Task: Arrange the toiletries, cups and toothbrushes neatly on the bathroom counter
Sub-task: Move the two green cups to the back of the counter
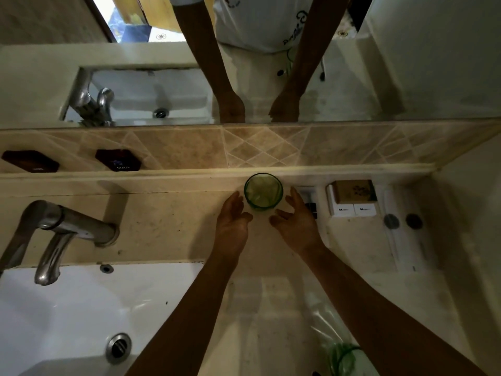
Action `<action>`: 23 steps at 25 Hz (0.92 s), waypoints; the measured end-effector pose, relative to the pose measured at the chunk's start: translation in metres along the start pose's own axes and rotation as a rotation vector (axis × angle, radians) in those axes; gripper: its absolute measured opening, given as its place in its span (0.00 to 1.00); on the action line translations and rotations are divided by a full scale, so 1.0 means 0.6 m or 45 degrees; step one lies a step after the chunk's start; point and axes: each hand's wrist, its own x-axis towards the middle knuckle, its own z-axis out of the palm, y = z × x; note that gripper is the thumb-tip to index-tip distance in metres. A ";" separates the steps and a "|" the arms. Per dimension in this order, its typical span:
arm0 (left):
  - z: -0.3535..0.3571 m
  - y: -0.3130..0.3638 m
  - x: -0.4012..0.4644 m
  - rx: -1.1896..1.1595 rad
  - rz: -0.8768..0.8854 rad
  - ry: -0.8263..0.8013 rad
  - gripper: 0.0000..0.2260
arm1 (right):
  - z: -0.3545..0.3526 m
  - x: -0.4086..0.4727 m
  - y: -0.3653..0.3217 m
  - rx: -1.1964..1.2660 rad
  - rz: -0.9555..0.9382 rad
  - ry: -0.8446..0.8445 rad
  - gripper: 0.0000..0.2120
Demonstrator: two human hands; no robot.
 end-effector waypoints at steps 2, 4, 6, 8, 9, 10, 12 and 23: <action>-0.009 -0.010 -0.009 0.053 -0.059 0.035 0.24 | -0.019 -0.020 -0.001 -0.030 0.059 -0.021 0.38; -0.017 -0.021 -0.040 0.128 -0.089 0.023 0.20 | -0.059 -0.053 0.004 -0.054 0.072 0.036 0.32; -0.018 -0.042 -0.091 0.146 -0.142 -0.054 0.14 | -0.115 -0.101 0.021 -0.116 0.056 0.090 0.22; -0.014 -0.066 -0.158 0.158 -0.235 -0.176 0.10 | -0.177 -0.158 0.052 -0.304 0.023 0.140 0.12; -0.012 -0.080 -0.188 0.191 -0.260 -0.248 0.09 | -0.205 -0.187 0.069 -0.319 0.035 0.166 0.10; -0.008 -0.096 -0.215 0.253 -0.269 -0.315 0.09 | -0.228 -0.216 0.087 -0.246 0.067 0.173 0.10; 0.001 -0.133 -0.266 0.369 -0.265 -0.422 0.10 | -0.269 -0.278 0.127 -0.209 0.167 0.217 0.14; 0.018 -0.173 -0.373 0.474 -0.090 -0.591 0.13 | -0.241 -0.454 0.231 -0.256 0.184 0.104 0.27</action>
